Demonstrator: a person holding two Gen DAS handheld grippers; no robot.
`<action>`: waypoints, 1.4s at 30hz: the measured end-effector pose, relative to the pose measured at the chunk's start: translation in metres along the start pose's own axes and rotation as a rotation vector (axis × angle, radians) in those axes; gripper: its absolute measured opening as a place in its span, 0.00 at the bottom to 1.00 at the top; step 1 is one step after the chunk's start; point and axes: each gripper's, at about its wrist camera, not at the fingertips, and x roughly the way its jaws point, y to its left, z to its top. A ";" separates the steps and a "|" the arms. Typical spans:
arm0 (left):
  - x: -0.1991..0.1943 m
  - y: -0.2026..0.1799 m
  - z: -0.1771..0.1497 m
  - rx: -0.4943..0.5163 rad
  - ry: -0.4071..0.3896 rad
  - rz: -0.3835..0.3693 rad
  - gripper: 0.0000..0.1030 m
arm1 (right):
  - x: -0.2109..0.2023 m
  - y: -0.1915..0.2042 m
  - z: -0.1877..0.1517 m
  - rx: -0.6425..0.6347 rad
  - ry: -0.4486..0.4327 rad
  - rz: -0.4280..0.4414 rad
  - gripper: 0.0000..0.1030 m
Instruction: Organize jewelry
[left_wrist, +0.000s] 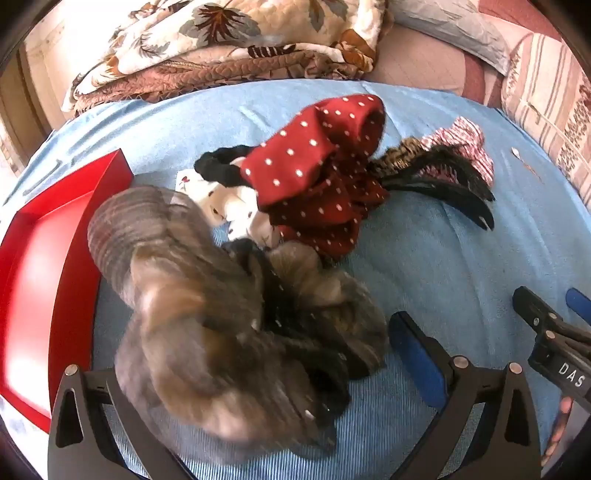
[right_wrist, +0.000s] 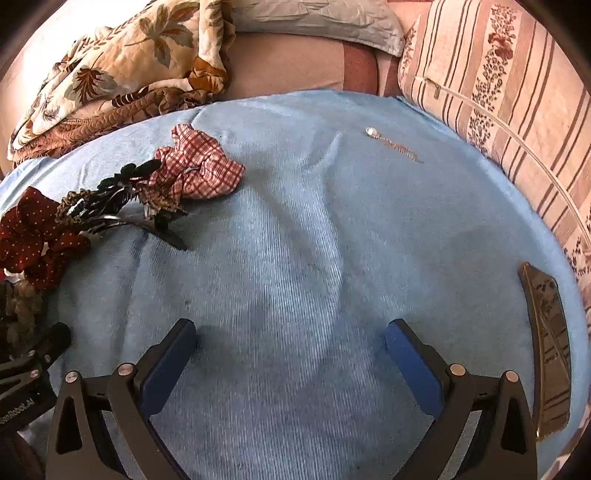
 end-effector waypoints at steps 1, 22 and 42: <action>-0.002 0.000 -0.001 0.013 0.008 -0.004 1.00 | 0.000 0.000 0.000 -0.004 0.014 0.002 1.00; -0.127 0.045 -0.056 -0.002 -0.265 -0.027 1.00 | -0.079 0.025 -0.023 -0.041 -0.157 -0.042 0.99; -0.214 0.053 -0.081 -0.004 -0.381 0.065 1.00 | -0.141 0.035 -0.056 -0.040 -0.371 -0.019 0.99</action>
